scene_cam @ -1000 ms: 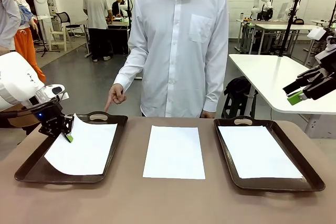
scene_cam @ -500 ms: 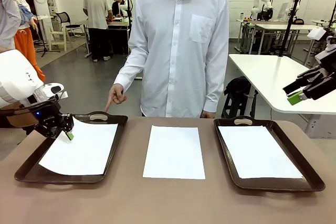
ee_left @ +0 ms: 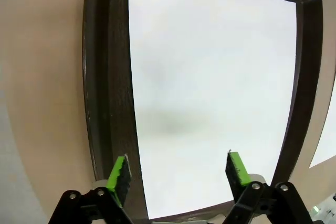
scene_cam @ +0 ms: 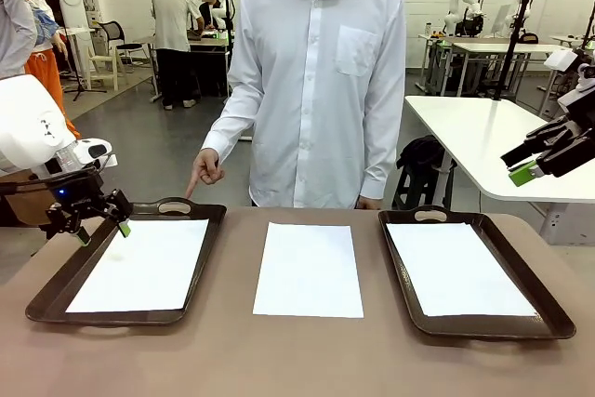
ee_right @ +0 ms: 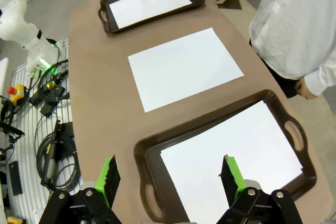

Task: Sort the A4 documents.
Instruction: Place the A4 Paper in the designated Handle tray.

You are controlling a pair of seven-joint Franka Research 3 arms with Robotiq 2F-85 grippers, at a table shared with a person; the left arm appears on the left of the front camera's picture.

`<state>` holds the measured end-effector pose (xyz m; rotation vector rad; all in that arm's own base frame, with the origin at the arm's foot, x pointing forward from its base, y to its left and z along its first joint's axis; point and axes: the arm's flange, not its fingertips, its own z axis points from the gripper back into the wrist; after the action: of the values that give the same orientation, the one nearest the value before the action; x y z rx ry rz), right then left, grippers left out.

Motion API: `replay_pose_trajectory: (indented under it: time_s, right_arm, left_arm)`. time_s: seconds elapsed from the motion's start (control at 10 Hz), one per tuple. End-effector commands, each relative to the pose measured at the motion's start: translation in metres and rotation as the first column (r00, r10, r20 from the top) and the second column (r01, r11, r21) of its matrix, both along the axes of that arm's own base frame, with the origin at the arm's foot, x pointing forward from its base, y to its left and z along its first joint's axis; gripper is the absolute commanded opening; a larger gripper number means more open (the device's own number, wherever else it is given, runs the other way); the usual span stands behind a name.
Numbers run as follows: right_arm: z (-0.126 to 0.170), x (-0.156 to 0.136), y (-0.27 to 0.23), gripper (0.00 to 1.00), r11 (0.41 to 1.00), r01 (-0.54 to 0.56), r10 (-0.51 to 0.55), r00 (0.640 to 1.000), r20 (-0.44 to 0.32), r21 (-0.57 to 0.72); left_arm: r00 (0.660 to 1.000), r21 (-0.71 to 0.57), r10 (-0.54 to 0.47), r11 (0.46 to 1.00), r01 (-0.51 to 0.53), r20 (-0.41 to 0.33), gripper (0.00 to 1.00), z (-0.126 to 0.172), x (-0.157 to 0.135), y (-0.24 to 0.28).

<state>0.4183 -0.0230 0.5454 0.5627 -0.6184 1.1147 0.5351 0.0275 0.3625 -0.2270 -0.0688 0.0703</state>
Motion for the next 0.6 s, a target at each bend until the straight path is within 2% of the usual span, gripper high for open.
replay_pose_trajectory:
  time_s: [0.0, 0.1, 0.2, 0.5]
  right_arm:
    - [-0.0004, 0.0002, 0.0011, 1.00, 1.000, -0.001, 0.001, 1.000, 0.002, -0.008]
    - [-0.0004, 0.0002, 0.0011, 1.00, 1.000, -0.001, 0.001, 1.000, 0.002, -0.008]
    - [-0.0004, 0.0002, 0.0011, 1.00, 1.000, -0.001, 0.001, 1.000, 0.002, -0.008]
    - [-0.0004, 0.0002, 0.0011, 1.00, 1.000, -0.001, 0.001, 1.000, 0.002, -0.008]
  left_arm:
    - [1.000, -0.001, 0.026, 1.000, -0.026, 0.002, 1.00, 0.0046, -0.0066, -0.0030]
    - [0.998, -0.138, 0.048, 0.989, -0.044, 0.028, 1.00, 0.0059, -0.0081, -0.0051]
    - [1.000, -0.001, 0.000, 1.000, 0.000, 0.004, 1.00, 0.0024, -0.0003, -0.0005]
    - [1.000, -0.001, 0.000, 1.000, 0.000, 0.004, 1.00, 0.0024, -0.0003, -0.0005]
